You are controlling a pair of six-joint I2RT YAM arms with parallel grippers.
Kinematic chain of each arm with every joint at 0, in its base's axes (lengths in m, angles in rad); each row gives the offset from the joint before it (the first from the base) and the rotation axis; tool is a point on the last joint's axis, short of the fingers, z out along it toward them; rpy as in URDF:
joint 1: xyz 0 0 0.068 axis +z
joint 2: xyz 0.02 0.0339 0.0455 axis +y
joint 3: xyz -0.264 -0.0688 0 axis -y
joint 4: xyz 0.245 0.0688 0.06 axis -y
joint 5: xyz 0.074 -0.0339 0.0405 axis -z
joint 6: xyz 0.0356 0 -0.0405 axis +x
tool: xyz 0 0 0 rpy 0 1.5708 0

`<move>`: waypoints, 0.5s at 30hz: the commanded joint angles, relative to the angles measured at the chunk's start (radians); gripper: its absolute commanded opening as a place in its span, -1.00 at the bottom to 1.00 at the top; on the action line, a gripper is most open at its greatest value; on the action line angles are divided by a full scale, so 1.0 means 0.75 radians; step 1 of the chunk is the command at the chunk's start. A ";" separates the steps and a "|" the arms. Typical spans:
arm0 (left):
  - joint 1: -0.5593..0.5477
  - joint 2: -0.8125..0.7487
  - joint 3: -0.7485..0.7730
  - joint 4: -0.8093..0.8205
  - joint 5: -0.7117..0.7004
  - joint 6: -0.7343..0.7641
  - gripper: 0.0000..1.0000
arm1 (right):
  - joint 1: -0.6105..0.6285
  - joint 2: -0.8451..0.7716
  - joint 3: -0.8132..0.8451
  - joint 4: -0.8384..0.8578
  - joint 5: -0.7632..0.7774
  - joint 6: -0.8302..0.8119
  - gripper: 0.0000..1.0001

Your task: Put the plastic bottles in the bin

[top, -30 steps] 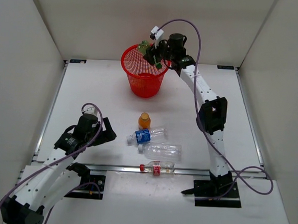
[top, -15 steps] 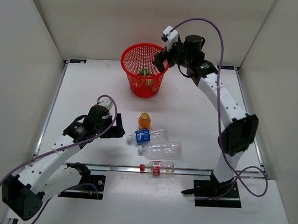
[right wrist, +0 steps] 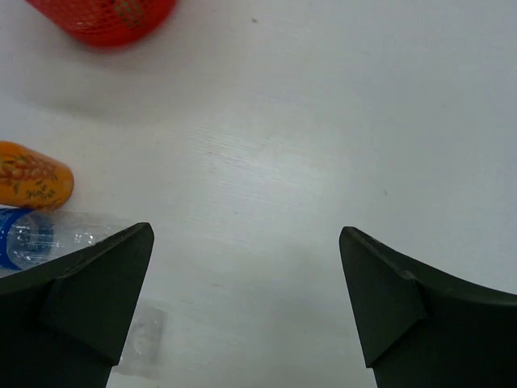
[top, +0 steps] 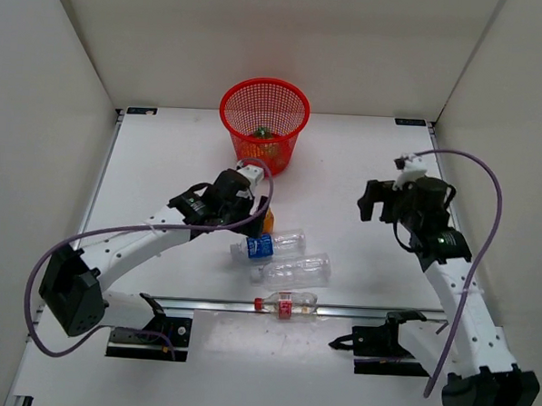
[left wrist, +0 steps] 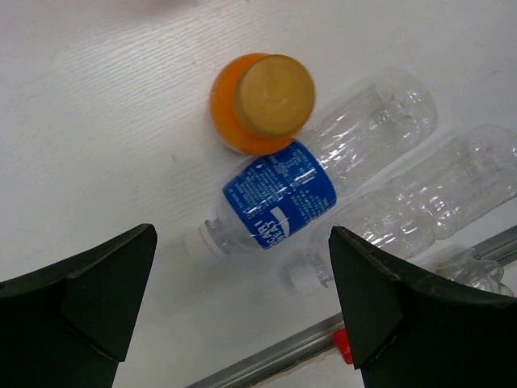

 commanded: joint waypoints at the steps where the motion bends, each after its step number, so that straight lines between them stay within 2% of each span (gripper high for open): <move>1: -0.090 0.075 0.104 0.039 -0.023 0.067 0.97 | -0.164 -0.164 -0.082 -0.054 -0.136 0.149 0.93; 5: -0.115 0.194 0.149 0.068 -0.045 0.083 0.98 | -0.245 -0.222 -0.130 -0.087 -0.144 0.137 0.93; 15: -0.105 0.480 0.282 0.170 -0.178 0.073 0.98 | -0.165 -0.263 -0.203 -0.089 -0.087 0.133 0.93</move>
